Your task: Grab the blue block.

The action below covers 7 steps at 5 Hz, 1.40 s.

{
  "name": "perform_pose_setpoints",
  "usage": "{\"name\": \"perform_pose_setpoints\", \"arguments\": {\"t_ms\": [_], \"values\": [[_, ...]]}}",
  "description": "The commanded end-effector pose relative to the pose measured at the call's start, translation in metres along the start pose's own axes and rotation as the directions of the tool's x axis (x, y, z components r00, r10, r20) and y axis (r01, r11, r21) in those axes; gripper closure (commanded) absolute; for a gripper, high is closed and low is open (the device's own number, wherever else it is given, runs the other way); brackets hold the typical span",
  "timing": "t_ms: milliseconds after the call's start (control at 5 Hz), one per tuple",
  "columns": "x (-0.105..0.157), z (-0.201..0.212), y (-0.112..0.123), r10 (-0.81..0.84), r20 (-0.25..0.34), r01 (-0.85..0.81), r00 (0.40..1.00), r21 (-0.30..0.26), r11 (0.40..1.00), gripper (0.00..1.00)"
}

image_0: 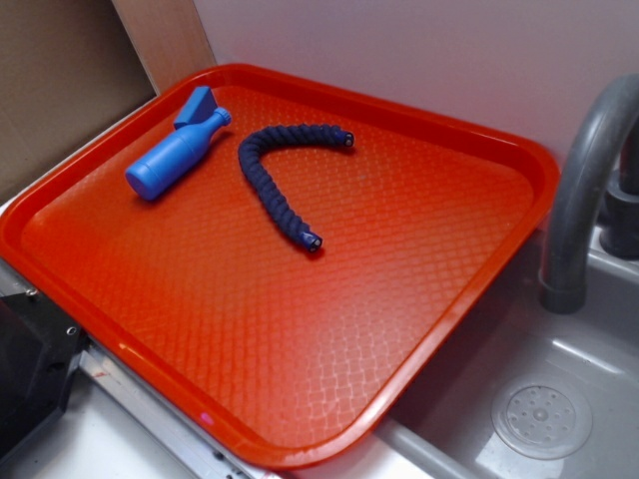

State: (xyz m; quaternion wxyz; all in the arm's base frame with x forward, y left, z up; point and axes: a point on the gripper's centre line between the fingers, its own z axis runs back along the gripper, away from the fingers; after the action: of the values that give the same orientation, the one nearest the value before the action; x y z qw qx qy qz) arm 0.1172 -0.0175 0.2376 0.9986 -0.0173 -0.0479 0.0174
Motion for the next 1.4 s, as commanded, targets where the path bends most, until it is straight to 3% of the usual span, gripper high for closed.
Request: {"name": "perform_pose_setpoints", "arguments": {"t_ms": [0, 200, 400, 600, 800, 1000, 1200], "values": [[0.0, 0.0, 0.0, 0.0, 0.0, 0.0, 1.0, 0.0, 1.0, 0.0], [0.003, -0.003, -0.002, 0.047, 0.014, -0.047, 0.999, 0.002, 0.999, 0.0], [0.013, -0.014, 0.002, 0.281, 0.095, -0.281, 0.955, -0.018, 0.96, 0.0], [0.038, -0.036, 0.033, 0.5, 0.151, -0.506, 0.853, 0.0, 0.863, 0.0], [0.067, -0.062, 0.077, 0.649, 0.212, -0.657, 0.73, -0.042, 0.753, 0.0], [0.091, -0.083, 0.103, 0.689, 0.246, -0.702, 0.682, -0.047, 0.711, 0.0], [0.122, -0.113, 0.123, 0.695, 0.264, -0.714, 0.669, -0.029, 0.699, 0.0]]}}
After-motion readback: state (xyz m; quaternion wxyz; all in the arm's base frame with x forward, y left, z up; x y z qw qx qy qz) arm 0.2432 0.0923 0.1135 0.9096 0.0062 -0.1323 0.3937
